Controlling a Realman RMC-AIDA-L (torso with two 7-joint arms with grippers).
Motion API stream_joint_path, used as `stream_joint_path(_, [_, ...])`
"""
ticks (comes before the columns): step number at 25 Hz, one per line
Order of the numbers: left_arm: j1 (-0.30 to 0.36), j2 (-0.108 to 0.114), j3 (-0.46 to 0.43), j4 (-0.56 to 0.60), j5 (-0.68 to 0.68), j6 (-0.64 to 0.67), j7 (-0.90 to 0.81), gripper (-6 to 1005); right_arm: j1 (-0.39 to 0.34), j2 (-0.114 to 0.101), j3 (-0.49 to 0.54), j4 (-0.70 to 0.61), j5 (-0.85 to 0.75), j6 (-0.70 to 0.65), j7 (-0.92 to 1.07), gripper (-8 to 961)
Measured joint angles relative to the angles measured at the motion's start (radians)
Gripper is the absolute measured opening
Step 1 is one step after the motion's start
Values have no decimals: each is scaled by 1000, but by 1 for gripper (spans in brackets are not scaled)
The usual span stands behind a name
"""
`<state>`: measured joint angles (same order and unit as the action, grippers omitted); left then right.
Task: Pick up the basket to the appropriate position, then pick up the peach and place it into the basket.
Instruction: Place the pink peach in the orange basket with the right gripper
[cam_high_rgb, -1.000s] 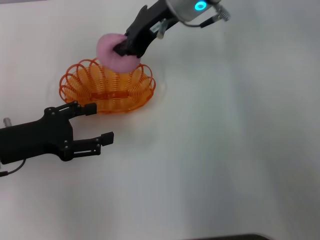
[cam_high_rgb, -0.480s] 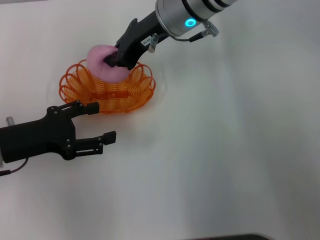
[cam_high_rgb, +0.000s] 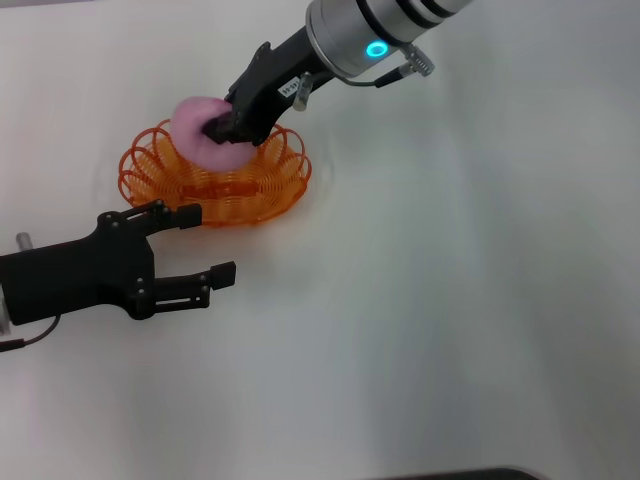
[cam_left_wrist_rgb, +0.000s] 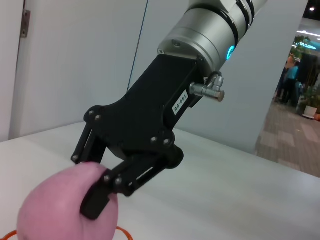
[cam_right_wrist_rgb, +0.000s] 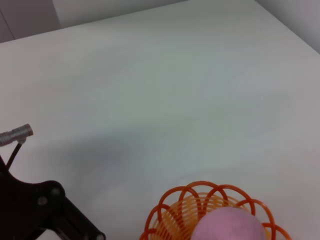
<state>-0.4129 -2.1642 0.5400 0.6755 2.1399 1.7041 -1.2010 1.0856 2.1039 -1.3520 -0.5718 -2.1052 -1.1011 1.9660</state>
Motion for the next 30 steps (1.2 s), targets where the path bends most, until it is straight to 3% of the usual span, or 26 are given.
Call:
stream_joint_path(5, [-4, 1, 1, -7, 0, 3, 1, 888, 0, 1, -5, 1, 1, 1, 0, 206])
stream_joint_path(11, [-4, 1, 2, -7, 1, 6, 1, 888, 0, 1, -6, 1, 1, 3, 1, 452])
stream_joint_path(21, [-4, 1, 2, -7, 1, 8, 2, 888, 0, 1, -6, 1, 7, 4, -8, 671])
stream_joint_path(30, [-4, 1, 1, -7, 0, 10, 2, 888, 0, 1, -6, 1, 10, 4, -8, 734])
